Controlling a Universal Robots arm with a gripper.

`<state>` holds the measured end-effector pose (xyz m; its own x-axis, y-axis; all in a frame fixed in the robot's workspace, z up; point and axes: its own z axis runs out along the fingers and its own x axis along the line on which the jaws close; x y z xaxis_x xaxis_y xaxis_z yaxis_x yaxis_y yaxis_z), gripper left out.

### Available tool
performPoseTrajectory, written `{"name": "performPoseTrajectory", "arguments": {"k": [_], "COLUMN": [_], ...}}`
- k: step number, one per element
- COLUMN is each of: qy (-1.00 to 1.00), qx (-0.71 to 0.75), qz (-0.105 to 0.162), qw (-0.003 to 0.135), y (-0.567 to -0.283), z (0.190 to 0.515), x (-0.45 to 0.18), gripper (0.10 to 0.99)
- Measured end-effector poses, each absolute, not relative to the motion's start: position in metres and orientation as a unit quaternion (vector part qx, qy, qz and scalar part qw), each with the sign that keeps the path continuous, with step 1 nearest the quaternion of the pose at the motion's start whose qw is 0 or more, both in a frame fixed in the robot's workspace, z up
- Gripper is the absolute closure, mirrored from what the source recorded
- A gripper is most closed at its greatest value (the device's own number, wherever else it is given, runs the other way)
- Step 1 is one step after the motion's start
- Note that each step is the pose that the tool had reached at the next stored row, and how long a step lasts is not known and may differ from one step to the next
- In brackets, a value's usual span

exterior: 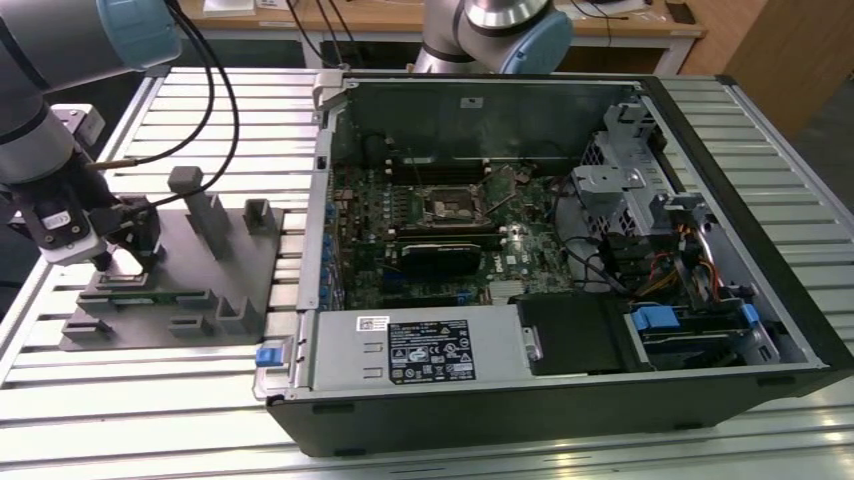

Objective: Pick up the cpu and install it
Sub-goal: 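Pick up the cpu and move it towards the insertion slot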

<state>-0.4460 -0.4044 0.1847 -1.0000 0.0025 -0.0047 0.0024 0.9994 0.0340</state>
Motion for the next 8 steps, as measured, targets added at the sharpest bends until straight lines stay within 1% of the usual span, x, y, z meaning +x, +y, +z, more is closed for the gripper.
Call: {"name": "performPoseTrajectory", "arguments": {"k": [7, 8], "qy": [1.000, 1.000], "qx": [0.000, 0.000], "qz": [0.017, 0.017], "qw": [0.003, 0.003], "y": [-0.4044, -0.4044], "z": [0.1857, 0.1856], "x": [-0.4460, -0.4460], "gripper": [0.545, 0.533]}}
